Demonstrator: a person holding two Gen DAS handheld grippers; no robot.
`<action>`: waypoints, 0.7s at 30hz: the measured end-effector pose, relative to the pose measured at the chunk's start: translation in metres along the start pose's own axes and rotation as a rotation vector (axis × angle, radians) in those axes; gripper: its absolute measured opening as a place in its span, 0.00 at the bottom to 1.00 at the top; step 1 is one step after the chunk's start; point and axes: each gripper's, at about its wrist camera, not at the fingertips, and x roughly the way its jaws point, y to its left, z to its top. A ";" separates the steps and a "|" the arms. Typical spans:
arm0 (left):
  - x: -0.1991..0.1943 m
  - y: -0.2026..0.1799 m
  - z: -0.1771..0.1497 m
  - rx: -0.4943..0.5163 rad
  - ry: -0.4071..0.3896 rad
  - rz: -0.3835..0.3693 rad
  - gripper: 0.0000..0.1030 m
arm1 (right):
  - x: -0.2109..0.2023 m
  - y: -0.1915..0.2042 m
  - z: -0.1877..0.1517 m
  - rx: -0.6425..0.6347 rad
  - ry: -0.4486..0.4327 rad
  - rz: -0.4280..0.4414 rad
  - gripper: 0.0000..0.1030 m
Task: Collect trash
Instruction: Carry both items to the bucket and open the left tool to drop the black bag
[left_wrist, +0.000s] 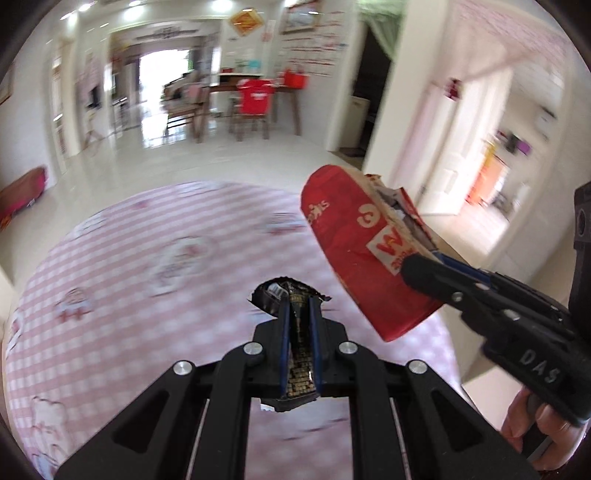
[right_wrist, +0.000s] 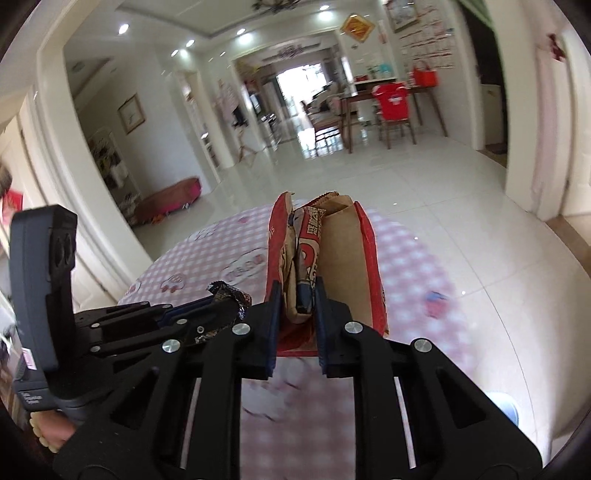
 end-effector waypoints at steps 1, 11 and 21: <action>0.003 -0.014 0.001 0.019 0.003 -0.011 0.09 | -0.013 -0.013 -0.002 0.015 -0.015 -0.011 0.16; 0.037 -0.182 -0.012 0.274 0.065 -0.159 0.09 | -0.140 -0.153 -0.056 0.203 -0.130 -0.228 0.16; 0.075 -0.294 -0.050 0.447 0.155 -0.252 0.09 | -0.207 -0.249 -0.119 0.389 -0.156 -0.381 0.16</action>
